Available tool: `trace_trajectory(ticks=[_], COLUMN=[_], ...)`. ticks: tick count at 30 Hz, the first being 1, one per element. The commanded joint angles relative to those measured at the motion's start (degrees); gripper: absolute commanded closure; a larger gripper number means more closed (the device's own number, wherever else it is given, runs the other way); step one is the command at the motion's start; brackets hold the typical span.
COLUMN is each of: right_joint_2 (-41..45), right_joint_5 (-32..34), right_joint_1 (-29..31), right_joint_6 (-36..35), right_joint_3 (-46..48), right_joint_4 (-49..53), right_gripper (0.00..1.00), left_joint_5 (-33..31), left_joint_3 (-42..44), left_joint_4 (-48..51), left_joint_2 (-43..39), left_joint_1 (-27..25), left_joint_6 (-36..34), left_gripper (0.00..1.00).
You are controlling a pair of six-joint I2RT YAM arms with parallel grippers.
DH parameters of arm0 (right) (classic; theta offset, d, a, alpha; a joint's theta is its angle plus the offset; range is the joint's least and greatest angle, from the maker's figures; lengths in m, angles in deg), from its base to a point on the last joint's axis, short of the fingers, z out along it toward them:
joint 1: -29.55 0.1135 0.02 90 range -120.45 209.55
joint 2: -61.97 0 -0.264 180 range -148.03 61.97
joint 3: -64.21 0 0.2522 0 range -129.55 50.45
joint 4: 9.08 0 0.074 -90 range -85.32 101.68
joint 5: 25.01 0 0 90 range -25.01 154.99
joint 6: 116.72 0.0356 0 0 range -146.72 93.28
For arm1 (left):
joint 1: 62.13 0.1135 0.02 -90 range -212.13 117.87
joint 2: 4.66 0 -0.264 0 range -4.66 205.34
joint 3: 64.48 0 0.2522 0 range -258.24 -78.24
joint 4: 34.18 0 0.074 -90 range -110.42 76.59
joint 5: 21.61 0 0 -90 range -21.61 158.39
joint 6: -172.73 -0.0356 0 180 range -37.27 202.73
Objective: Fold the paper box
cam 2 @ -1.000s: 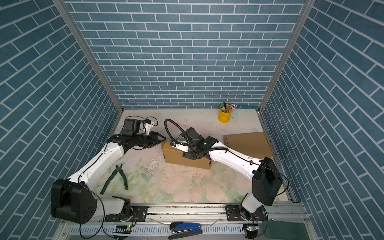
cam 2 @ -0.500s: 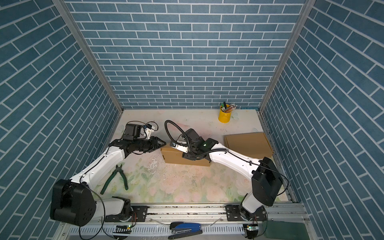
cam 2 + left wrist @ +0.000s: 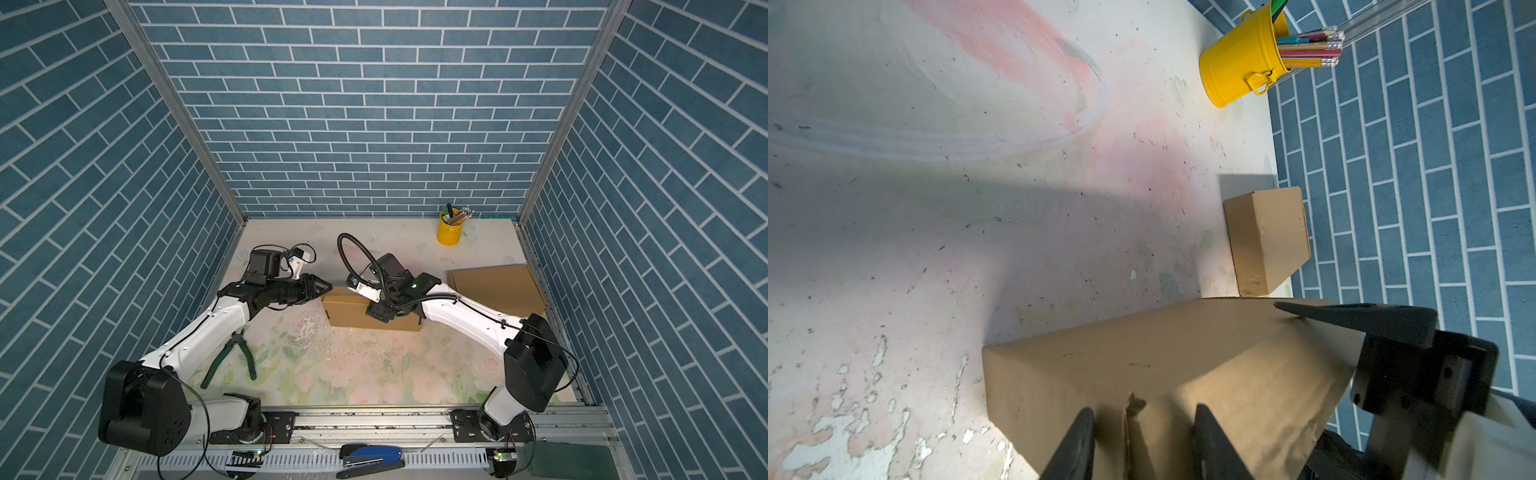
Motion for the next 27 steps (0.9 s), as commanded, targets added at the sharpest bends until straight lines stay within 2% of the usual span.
trace_trajectory(ticks=[1, 6, 9, 12, 14, 16, 18, 23, 27], right_joint_2=[4.2, 8.4, 11.6, 14.4, 15.6, 16.4, 17.9, 20.6, 18.9], right_joint_5=[-4.0, -6.2, -7.0, -2.3, 1.3, 1.9, 1.4, -8.5, -18.1], right_joint_1=[-1.3, -3.2, -4.9, -8.1, -11.6, -14.8, -17.3, -24.0, -26.9], right_joint_6=[5.0, 10.0, 15.8, 25.9, 37.0, 44.2, 48.2, 57.3, 61.0], right_joint_3=[1.3, 1.1, 1.2, 1.7, 1.5, 1.3, 2.2, 6.9, 7.5], right_joint_4=[1.1, -0.7, -2.3, -1.8, 2.7, 8.5, 12.2, 14.3, 14.8], right_gripper=[0.21, 0.18, 0.17, 0.20, 0.25, 0.30, 0.33, 0.34, 0.33], left_joint_5=[-2.2, -2.2, -2.4, -2.6, -2.6, -2.9, -3.1, -3.6, -3.6], left_joint_3=[2.2, 2.1, 2.1, 2.2, 2.5, 2.4, 2.5, 2.8, 2.8], left_joint_4=[3.2, 3.7, 4.1, 4.2, 4.2, 4.5, 4.9, 5.0, 5.5], left_joint_2=[1.7, 1.9, 1.5, 1.2, 1.1, 1.0, 0.8, 0.5, -0.4], left_joint_1=[0.1, 0.1, 0.1, 0.1, 0.1, 0.1, 0.1, 0.1, 0.1], left_joint_6=[-1.1, -1.4, -1.5, -1.8, -1.8, -2.0, -2.2, -2.6, -2.8], left_gripper=[0.60, 0.60, 0.60, 0.60, 0.60, 0.60, 0.60, 0.60, 0.59])
